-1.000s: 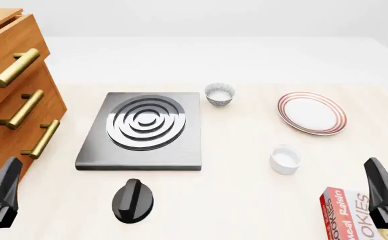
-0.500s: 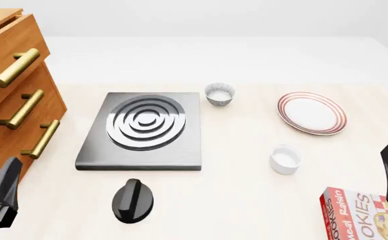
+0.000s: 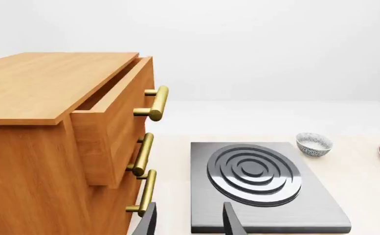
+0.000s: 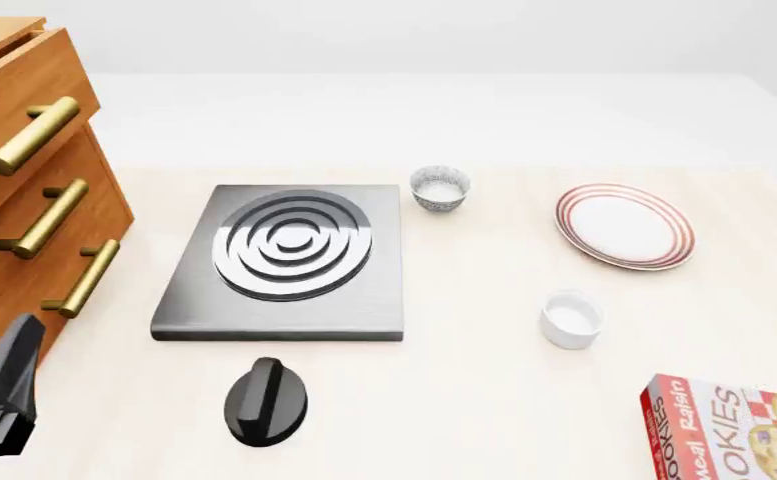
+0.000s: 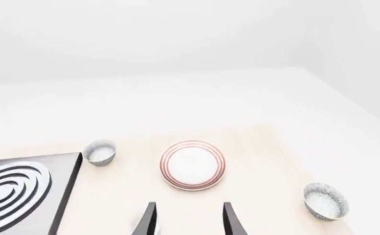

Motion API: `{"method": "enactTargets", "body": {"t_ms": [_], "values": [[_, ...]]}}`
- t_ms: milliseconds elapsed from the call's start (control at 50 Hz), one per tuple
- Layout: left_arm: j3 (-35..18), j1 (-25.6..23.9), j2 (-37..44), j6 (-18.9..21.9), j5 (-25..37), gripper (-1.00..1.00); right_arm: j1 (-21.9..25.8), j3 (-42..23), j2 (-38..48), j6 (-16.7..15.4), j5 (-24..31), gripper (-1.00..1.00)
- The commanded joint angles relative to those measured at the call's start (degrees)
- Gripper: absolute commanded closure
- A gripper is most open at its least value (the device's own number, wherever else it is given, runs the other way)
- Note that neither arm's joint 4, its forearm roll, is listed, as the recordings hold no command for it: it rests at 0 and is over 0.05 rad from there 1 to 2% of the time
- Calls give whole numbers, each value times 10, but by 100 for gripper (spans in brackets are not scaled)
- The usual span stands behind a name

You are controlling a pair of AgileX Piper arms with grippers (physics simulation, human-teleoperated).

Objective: Pick the akita bowl next to the cookies box and place it on the plate.

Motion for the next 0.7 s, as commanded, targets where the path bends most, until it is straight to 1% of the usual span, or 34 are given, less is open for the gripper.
{"method": "enactTargets", "body": {"t_ms": [20,40,120,160,280,400,420,480,660,700], "values": [[0,0,0,0,0,-100,-39,-89,81,-5,68,-100],[0,0,0,0,0,-100,-50,-90,104,-9,69,-100],[0,0,0,0,0,-100,-58,-100,111,-11,73,-100],[0,0,0,0,0,-100,-71,-119,130,-13,82,-100],[0,0,0,0,0,-100,-98,-156,175,-5,105,-100],[0,0,0,0,0,-100,-115,-174,200,-5,111,-100],[0,0,0,0,0,-100,-125,-184,216,-2,116,-100],[0,0,0,0,0,-100,-131,-207,219,2,123,-100],[0,0,0,0,0,-100,-173,-222,286,9,119,-100],[0,0,0,0,0,-100,-175,-225,289,8,118,-100]]}}
